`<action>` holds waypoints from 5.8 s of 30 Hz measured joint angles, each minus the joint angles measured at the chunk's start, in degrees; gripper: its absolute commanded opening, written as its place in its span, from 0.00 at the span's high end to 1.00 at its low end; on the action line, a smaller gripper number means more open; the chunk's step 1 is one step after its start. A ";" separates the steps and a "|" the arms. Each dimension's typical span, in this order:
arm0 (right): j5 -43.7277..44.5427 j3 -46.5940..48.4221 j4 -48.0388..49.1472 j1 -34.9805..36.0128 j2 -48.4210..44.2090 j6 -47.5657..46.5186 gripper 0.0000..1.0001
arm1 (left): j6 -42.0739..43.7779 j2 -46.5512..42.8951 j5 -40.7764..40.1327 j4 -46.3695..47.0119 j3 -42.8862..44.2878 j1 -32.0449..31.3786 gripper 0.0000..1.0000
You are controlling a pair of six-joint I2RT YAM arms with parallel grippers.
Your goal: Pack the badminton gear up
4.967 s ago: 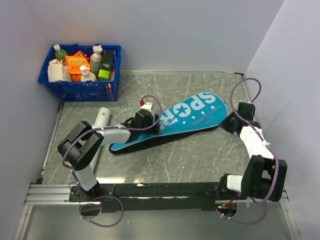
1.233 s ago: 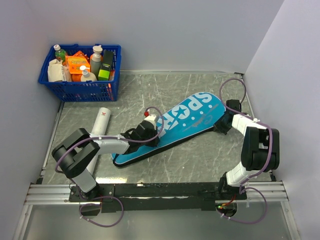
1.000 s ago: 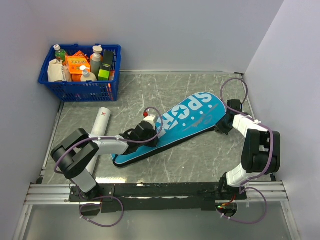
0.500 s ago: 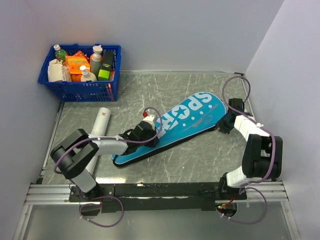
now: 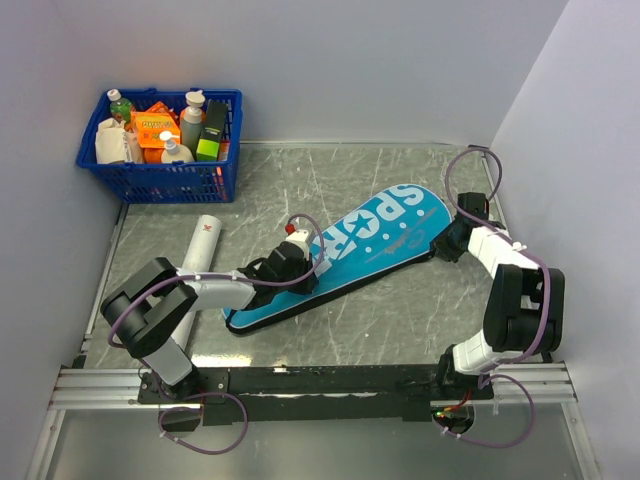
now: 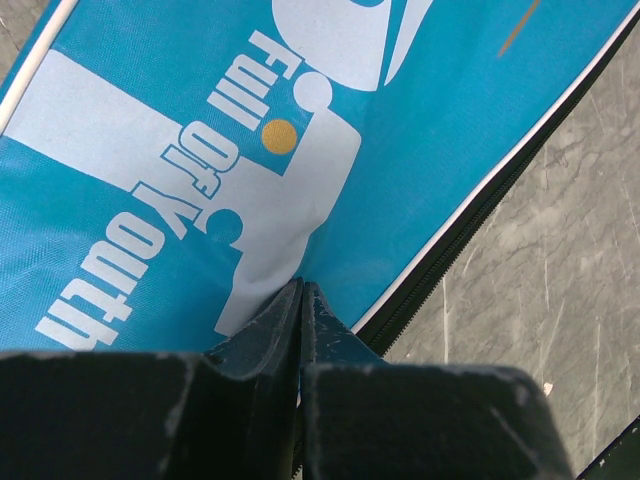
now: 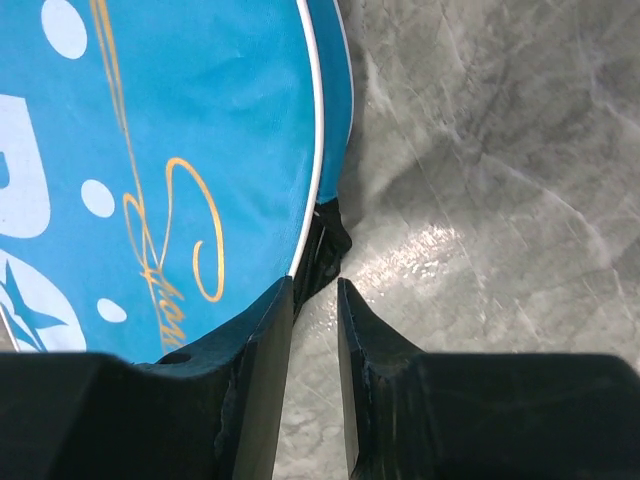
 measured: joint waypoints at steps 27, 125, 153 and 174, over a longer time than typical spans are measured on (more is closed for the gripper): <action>-0.72 0.37 2.51 0.85 6.86 0.61 1.00 | 0.39 0.00 0.42 0.39 -0.28 0.79 0.93; 2.27 -3.06 0.50 17.16 -5.22 -1.11 0.76 | 0.90 -1.14 1.49 -1.22 -1.11 1.60 0.89; -9.29 -24.57 30.47 29.38 -9.60 13.42 0.50 | -0.70 -46.66 -4.42 -11.63 -14.88 1.29 0.03; -2.58 -33.44 62.36 29.46 3.08 32.72 1.00 | 7.30 -18.60 -28.65 -8.20 -5.11 -14.60 0.03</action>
